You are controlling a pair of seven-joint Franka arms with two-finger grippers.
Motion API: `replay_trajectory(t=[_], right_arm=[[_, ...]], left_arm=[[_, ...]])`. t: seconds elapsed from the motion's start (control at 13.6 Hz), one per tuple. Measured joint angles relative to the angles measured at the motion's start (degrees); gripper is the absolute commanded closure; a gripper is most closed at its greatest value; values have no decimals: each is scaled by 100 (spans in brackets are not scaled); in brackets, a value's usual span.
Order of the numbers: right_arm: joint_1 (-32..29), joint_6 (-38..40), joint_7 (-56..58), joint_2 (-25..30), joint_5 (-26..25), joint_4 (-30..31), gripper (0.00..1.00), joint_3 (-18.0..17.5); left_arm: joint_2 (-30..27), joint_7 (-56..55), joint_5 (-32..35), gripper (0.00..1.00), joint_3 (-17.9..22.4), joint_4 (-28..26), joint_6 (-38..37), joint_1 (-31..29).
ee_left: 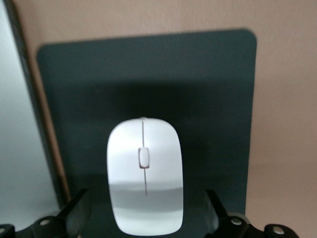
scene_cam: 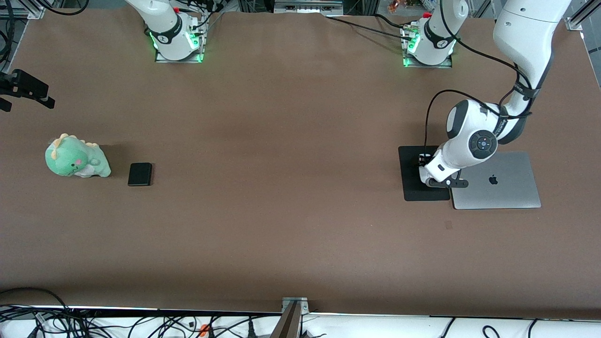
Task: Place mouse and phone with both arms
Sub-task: 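Lower the white mouse onto the black mousepad and open the left gripper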
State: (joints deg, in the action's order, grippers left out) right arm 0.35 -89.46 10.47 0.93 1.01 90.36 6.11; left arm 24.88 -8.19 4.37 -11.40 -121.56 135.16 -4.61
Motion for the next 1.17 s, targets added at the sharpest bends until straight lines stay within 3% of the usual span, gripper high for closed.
replay_trajectory(t=[0.59,0.88,1.17], right_arm=[[-1,-3,0,-15,-1,0,0,-2],[-3,-9,0,-17,-1,0,0,-3],[-4,-10,0,-22,-1,0,0,-3]], left_arm=[[-1385,72,0,0,-11,1564,-2622,-56],[-1514,73,0,0,-12,3081,-4129,-57],[-1520,69,0,0,-13,3923,-4992,-60]])
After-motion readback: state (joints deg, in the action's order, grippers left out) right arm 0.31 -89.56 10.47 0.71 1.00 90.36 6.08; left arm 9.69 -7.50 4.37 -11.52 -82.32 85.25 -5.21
